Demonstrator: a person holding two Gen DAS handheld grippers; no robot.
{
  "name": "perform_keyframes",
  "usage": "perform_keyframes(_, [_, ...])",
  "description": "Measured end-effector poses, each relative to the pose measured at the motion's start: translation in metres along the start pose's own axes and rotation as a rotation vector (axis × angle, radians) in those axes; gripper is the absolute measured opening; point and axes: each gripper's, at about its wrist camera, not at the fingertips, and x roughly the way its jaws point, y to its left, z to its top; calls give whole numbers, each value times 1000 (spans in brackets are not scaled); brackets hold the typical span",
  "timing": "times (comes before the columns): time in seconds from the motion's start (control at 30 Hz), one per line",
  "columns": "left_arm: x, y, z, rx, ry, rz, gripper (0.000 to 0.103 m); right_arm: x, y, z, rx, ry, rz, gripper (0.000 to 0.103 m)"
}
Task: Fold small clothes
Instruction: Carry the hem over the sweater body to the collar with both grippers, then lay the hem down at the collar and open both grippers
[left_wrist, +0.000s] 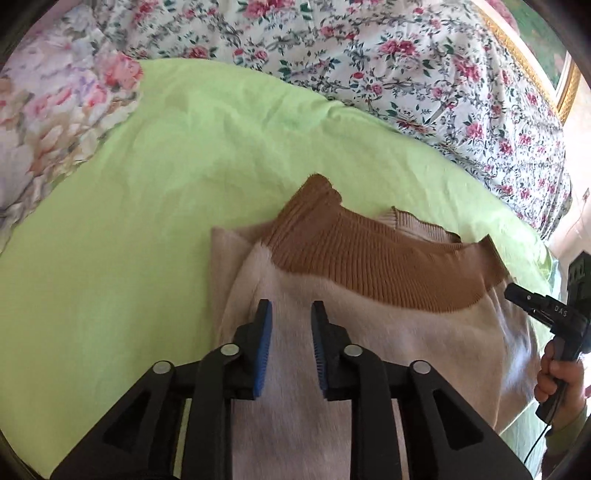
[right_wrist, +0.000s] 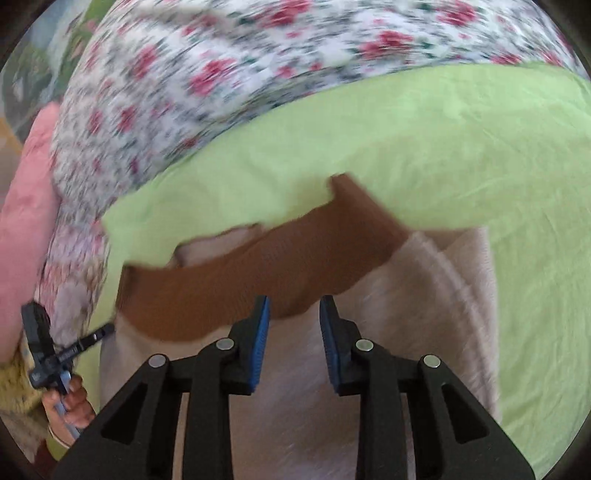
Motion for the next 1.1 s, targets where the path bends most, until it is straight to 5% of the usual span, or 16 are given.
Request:
perform_keyframes(0.17, [-5, -11, -4, 69, -43, 102, 50, 23, 53, 4, -132, 47, 24, 55])
perform_keyframes(0.4, [31, -12, 4, 149, 50, 139, 52, 79, 91, 3, -267, 188, -52, 60])
perform_keyframes(0.47, [39, -13, -2, 182, 64, 156, 42, 96, 97, -2, -304, 228, -86, 62])
perform_keyframes(0.5, [38, -16, -6, 207, 44, 155, 29, 99, 102, -4, -340, 210, -105, 58])
perform_keyframes(0.53, [38, -17, -8, 221, 35, 158, 16, 101, 105, -5, -362, 205, -120, 40])
perform_keyframes(0.6, [33, -18, -9, 233, 18, 164, 13, 100, 104, 0, -344, 198, -111, 8])
perform_keyframes(0.63, [31, -16, -7, 215, 4, 168, 12, 99, 104, 3, -328, 190, -100, 5])
perform_keyframes(0.8, [22, -4, 2, 159, -47, 194, 8, 86, 109, 26, -231, 63, -49, 4])
perform_keyframes(0.97, [33, 21, 4, 52, -26, 175, 9, 123, 100, 11, -174, 117, -59, 5])
perform_keyframes(1.1, [14, 24, 6, 20, -17, 169, 15, 96, 94, 8, -135, 80, -2, 19])
